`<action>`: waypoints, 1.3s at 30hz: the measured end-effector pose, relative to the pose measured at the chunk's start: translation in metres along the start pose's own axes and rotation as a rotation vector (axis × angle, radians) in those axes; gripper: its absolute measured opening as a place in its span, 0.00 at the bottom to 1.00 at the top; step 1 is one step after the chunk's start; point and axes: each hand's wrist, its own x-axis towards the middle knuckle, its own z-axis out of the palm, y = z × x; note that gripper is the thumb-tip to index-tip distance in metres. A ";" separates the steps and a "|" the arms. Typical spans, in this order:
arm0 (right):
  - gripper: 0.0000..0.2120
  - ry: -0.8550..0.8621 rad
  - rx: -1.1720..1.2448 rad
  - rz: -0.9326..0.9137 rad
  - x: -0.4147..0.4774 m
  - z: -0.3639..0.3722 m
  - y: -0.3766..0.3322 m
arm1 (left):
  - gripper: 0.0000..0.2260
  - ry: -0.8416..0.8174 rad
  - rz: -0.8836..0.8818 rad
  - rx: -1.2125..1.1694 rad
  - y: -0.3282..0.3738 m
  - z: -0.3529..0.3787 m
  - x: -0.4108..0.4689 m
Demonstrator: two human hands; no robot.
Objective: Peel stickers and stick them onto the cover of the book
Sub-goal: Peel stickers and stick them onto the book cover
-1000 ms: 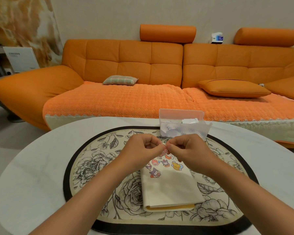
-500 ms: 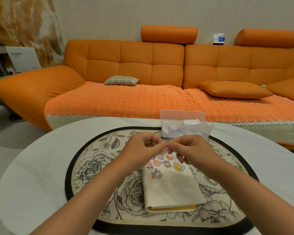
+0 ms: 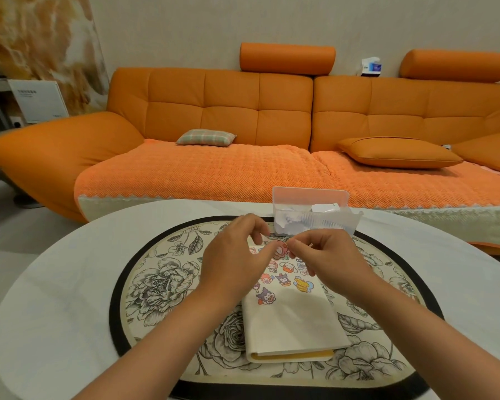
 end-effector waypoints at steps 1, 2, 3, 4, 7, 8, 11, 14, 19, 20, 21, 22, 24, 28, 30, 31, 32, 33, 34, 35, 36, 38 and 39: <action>0.09 0.030 -0.027 -0.019 0.001 0.001 0.002 | 0.08 0.002 -0.009 -0.030 0.001 0.001 -0.001; 0.08 0.055 -0.054 -0.039 0.001 0.002 0.003 | 0.07 -0.025 -0.046 -0.108 0.002 0.003 -0.001; 0.07 0.075 -0.078 -0.060 0.001 0.002 0.004 | 0.05 -0.065 -0.101 -0.203 0.003 0.005 0.000; 0.06 0.092 -0.098 -0.081 0.001 0.002 0.005 | 0.04 -0.103 -0.164 -0.294 0.005 0.006 0.000; 0.06 0.123 -0.174 -0.150 -0.001 0.003 0.007 | 0.03 -0.182 -0.316 -0.481 0.010 0.006 -0.002; 0.06 0.123 -0.211 -0.175 -0.002 0.004 0.006 | 0.03 -0.202 -0.348 -0.521 0.011 0.006 -0.002; 0.05 0.129 -0.297 -0.233 -0.004 0.007 0.008 | 0.03 -0.220 -0.408 -0.610 0.012 0.005 -0.003; 0.05 0.142 -0.317 -0.254 -0.002 0.007 0.011 | 0.04 -0.222 -0.438 -0.650 0.013 0.005 -0.005; 0.05 0.144 -0.290 -0.238 -0.003 0.007 0.012 | 0.04 -0.226 -0.463 -0.675 0.012 0.009 -0.006; 0.05 0.143 -0.288 -0.227 -0.002 0.007 0.012 | 0.04 -0.229 -0.457 -0.666 0.012 0.010 -0.006; 0.06 0.140 -0.287 -0.218 -0.002 0.007 0.012 | 0.04 -0.232 -0.446 -0.653 0.012 0.011 -0.006; 0.05 0.135 -0.281 -0.209 -0.002 0.007 0.012 | 0.04 -0.232 -0.436 -0.637 0.011 0.012 -0.006; 0.05 0.122 -0.242 -0.188 -0.001 0.007 0.012 | 0.04 -0.228 -0.419 -0.612 0.010 0.014 -0.006; 0.05 0.110 -0.154 -0.154 0.000 0.007 0.012 | 0.04 -0.216 -0.380 -0.605 0.009 0.017 -0.006; 0.05 0.114 -0.130 -0.153 0.000 0.008 0.011 | 0.05 -0.208 -0.367 -0.603 0.009 0.017 -0.006; 0.05 0.119 -0.125 -0.154 -0.001 0.008 0.011 | 0.05 -0.206 -0.365 -0.606 0.009 0.017 -0.007; 0.05 0.124 -0.123 -0.155 -0.002 0.009 0.011 | 0.05 -0.205 -0.365 -0.610 0.008 0.018 -0.007; 0.05 0.128 -0.122 -0.156 -0.002 0.009 0.011 | 0.05 -0.203 -0.363 -0.612 0.008 0.018 -0.007; 0.05 0.131 -0.123 -0.157 -0.003 0.010 0.010 | 0.05 -0.200 -0.359 -0.613 0.007 0.018 -0.007; 0.05 0.134 -0.129 -0.162 -0.004 0.010 0.010 | 0.05 -0.198 -0.353 -0.611 0.007 0.019 -0.007; 0.05 0.137 -0.143 -0.170 -0.005 0.010 0.010 | 0.05 -0.196 -0.345 -0.606 0.006 0.019 -0.007; 0.05 0.143 -0.169 -0.181 -0.006 0.010 0.009 | 0.06 -0.195 -0.331 -0.582 0.005 0.021 -0.007; 0.05 0.146 -0.170 -0.178 -0.005 0.011 0.010 | 0.06 -0.194 -0.326 -0.569 0.005 0.022 -0.007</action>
